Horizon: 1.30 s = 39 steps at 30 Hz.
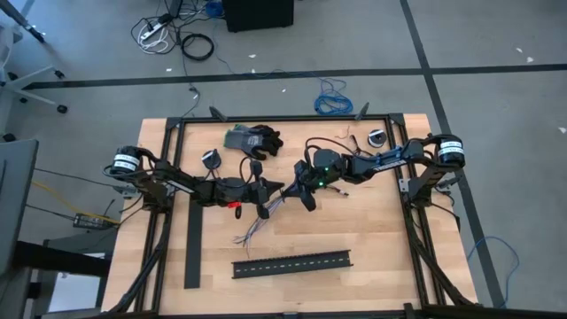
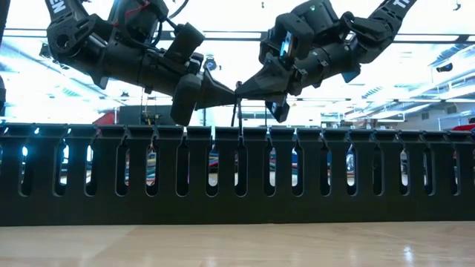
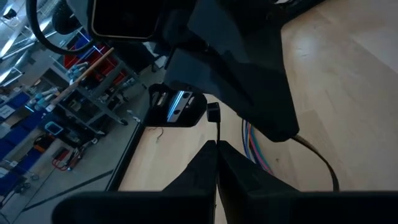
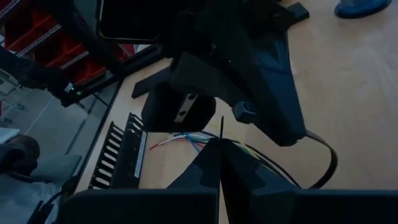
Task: Ziptie cables
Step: Wrap the cables together using the black zip tie
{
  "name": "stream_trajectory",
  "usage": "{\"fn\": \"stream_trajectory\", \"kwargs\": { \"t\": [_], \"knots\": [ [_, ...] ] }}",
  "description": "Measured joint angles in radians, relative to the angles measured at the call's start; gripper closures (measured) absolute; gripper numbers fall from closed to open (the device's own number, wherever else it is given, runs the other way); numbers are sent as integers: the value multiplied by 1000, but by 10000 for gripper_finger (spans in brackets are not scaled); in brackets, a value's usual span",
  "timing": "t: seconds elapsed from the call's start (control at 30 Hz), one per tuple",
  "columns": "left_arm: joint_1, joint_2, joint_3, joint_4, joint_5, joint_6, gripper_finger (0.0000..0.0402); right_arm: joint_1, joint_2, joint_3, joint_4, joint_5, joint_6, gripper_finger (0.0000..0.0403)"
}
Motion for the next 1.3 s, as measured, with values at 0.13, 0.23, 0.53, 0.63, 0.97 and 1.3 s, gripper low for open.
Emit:
{"fn": "stream_trajectory", "kwargs": {
  "t": [0.13, 0.23, 0.53, 0.63, 0.97, 1.3],
  "knots": [
    [-1, 0, 0, 0, -3, -2, 402, -10, 0, 0, -12, 0, -2, 403],
    [-2, 0, 0, -14, -3, -3, 402, -16, -2, 0, -23, 0, -4, 403],
    [-2, 0, 0, -27, -4, -3, 402, -28, -3, 0, -25, -1, -8, 402],
    [-2, 0, 0, -28, -4, -3, 402, -28, -4, 0, -24, -1, -7, 402],
    [-2, 0, 0, -28, -8, 1, 402, -28, -4, 0, -20, -20, 21, 402],
    [-4, 0, 0, -26, -26, 49, 401, -31, -5, 0, -18, -26, 68, 402]
  ]
}}
